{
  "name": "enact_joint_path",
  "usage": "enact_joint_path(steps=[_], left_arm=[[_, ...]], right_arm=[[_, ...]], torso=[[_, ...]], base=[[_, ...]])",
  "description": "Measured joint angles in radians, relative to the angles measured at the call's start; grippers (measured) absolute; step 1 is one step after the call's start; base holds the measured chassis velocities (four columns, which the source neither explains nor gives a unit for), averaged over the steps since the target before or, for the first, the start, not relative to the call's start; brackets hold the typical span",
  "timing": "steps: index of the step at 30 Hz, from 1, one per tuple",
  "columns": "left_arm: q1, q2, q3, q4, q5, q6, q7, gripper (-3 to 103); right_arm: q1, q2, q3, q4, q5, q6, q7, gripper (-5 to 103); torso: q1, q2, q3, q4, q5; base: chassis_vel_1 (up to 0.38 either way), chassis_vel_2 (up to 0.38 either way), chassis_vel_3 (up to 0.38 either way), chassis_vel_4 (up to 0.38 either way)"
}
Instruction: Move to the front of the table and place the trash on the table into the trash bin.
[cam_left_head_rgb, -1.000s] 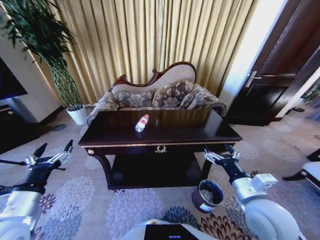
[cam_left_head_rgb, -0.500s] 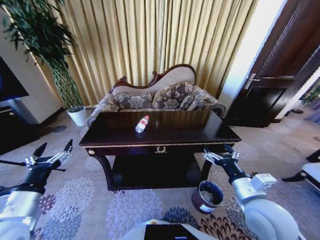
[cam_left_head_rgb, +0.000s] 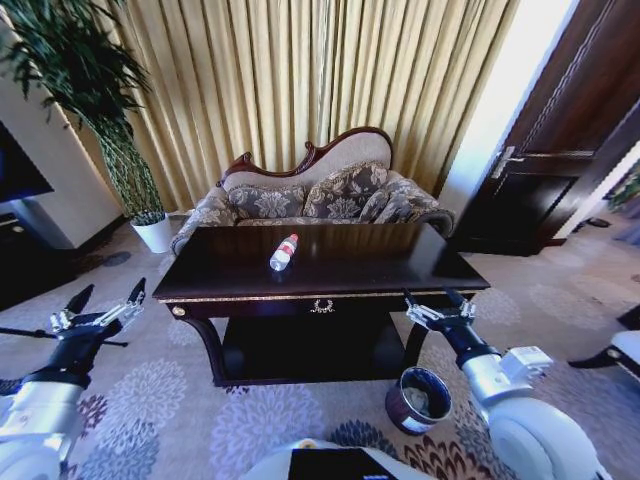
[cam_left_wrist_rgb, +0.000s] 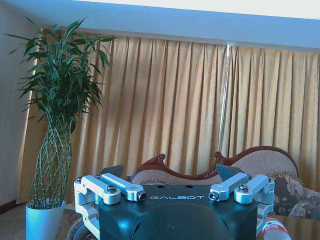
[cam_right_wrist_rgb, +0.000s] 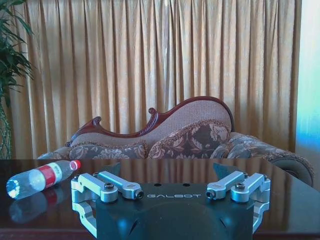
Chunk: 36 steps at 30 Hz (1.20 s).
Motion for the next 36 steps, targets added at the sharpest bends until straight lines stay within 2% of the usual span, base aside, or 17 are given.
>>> enact_joint_path(steps=[13, 18, 20, 21, 24, 25, 28, 29, 31, 33, 36], left_arm=[[-0.006, -0.001, 0.007, 0.009, 0.003, 0.0, -0.002, 100], [-0.022, 0.035, 0.01, 0.022, 0.001, 0.003, -0.024, 100], [-0.049, 0.089, 0.019, 0.038, -0.013, 0.019, -0.05, 100], [-0.049, 0.089, 0.019, 0.038, -0.013, 0.019, -0.05, 100], [-0.132, 0.214, 0.053, 0.071, -0.074, 0.069, -0.107, 100], [-0.132, 0.214, 0.053, 0.071, -0.074, 0.069, -0.107, 100], [-0.215, 0.323, 0.114, 0.108, -0.121, 0.104, -0.172, 100], [-0.215, 0.323, 0.114, 0.108, -0.121, 0.104, -0.172, 100], [-0.264, 0.394, 0.161, 0.137, -0.152, 0.119, -0.204, 100], [-0.306, 0.455, 0.207, 0.166, -0.163, 0.127, -0.211, 100], [-0.334, 0.492, 0.243, 0.185, -0.167, 0.128, -0.218, 100]], right_arm=[[-0.002, 0.0, -0.001, 0.0, -0.003, 0.003, -0.001, 100], [-0.003, -0.002, 0.002, 0.0, -0.002, 0.005, 0.0, 100], [-0.005, 0.0, -0.002, 0.0, -0.004, 0.006, 0.001, 100], [-0.005, 0.0, -0.002, 0.0, -0.004, 0.006, 0.001, 100], [-0.007, 0.003, -0.012, 0.0, -0.007, 0.01, 0.003, 100], [-0.007, 0.003, -0.012, 0.0, -0.007, 0.01, 0.003, 100], [0.004, 0.0, -0.01, 0.0, -0.006, 0.01, 0.005, 100], [0.004, 0.0, -0.01, 0.0, -0.006, 0.01, 0.005, 100], [0.011, -0.001, -0.006, -0.002, -0.005, 0.011, 0.007, 100], [0.011, 0.004, -0.002, -0.002, -0.006, 0.011, 0.008, 100], [0.009, 0.01, -0.002, -0.002, -0.009, 0.013, 0.008, 100]], torso=[[0.001, 0.0, 0.0, 0.0, -0.0001], [0.0, 0.0, 0.0, 0.0001, -0.0002], [0.0, 0.0, 0.0, 0.0001, 0.0], [0.0, 0.0, 0.0, 0.0001, 0.0], [0.0, 0.0, 0.0, -0.0001, -0.0001], [0.0, 0.0, 0.0, -0.0001, -0.0001], [0.0, 0.0, 0.0, -0.0003, -0.0002], [0.0, 0.0, 0.0, -0.0003, -0.0002], [0.0, 0.0, 0.0, -0.0001, -0.0003], [0.0, 0.0, 0.0, 0.0002, -0.0002], [0.0, 0.0, 0.0, 0.0003, -0.0001]], base=[[-0.144, 0.138, 0.13, -0.142], [0.0, 0.0, 0.0, 0.0], [0.0, 0.0, 0.0, 0.0], [0.0, 0.0, 0.0, 0.0], [0.0, 0.0, 0.0, 0.0], [0.0, 0.0, 0.0, 0.0], [0.0, 0.0, 0.0, 0.0], [0.0, 0.0, 0.0, 0.0], [0.0, 0.0, 0.0, 0.0], [0.0, 0.0, 0.0, 0.0], [0.0, 0.0, 0.0, 0.0]])
